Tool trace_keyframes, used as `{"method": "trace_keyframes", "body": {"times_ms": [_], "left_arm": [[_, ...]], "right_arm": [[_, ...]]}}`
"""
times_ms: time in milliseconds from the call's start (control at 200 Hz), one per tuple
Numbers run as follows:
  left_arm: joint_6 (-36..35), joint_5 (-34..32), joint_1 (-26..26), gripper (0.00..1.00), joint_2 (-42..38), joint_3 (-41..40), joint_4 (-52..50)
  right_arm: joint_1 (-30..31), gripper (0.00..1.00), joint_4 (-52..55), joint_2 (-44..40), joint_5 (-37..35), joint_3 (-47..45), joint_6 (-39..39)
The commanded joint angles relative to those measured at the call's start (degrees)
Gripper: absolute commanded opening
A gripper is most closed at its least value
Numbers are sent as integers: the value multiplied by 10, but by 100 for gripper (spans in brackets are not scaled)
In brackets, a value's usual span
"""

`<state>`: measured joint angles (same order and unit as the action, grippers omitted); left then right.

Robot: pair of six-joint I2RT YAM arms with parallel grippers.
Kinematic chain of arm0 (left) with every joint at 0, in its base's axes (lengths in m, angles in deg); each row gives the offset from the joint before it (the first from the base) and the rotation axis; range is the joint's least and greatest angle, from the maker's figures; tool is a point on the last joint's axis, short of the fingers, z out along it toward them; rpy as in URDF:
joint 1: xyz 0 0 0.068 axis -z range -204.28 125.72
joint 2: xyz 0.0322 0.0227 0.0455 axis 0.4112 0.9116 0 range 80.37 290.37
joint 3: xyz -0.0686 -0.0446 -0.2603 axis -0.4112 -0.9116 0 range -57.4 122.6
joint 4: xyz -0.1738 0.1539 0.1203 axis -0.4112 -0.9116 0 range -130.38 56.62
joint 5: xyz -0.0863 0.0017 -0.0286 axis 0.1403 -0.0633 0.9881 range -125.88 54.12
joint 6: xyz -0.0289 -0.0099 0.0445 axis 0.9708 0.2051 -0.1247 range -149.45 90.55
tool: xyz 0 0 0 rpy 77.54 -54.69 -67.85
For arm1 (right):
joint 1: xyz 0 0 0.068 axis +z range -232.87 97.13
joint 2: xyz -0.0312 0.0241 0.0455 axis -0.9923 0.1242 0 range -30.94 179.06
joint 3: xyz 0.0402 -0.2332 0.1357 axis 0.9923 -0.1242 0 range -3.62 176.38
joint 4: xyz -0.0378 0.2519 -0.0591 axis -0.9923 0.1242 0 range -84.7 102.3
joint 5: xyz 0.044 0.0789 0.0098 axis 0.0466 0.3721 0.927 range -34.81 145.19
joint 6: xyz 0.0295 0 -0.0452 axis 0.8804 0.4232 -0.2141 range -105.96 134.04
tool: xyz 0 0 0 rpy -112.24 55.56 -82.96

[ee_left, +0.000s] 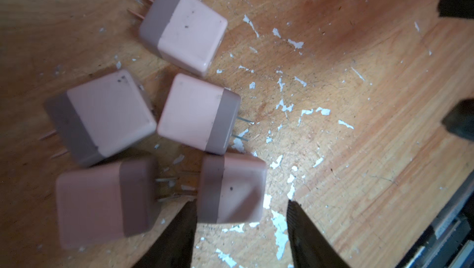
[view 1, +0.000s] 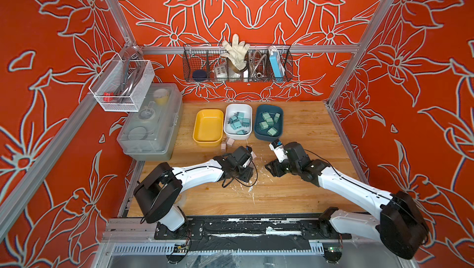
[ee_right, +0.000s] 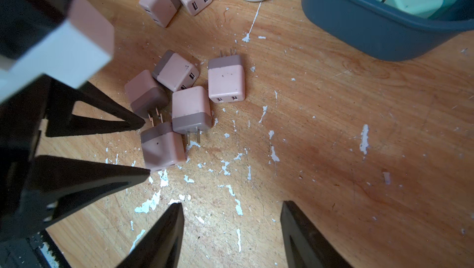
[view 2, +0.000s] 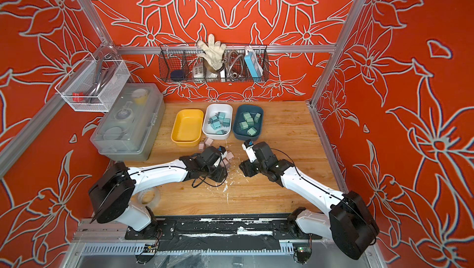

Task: Place the plugs by color into the storage box
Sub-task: Pick up the plug from the center of the board.

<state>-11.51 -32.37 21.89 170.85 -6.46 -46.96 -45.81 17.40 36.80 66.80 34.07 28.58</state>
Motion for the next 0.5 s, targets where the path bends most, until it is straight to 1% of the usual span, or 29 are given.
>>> {"method": "trace_keyframes", "body": {"times_ms": [0, 170, 310, 495], "left_arm": [[-18, -12, 7, 57, 28, 22, -30], [-27, -26, 21, 57, 61, 33, -37], [-33, -41, 33, 55, 72, 42, -50], [-35, -55, 43, 48, 64, 45, -56]], "right_arm": [[1, 65, -4, -5, -17, -8, -14], [1, 66, -4, -6, -19, -11, -16], [1, 66, -6, -7, -25, -12, -17], [2, 66, -2, -10, -30, -13, -16]]}}
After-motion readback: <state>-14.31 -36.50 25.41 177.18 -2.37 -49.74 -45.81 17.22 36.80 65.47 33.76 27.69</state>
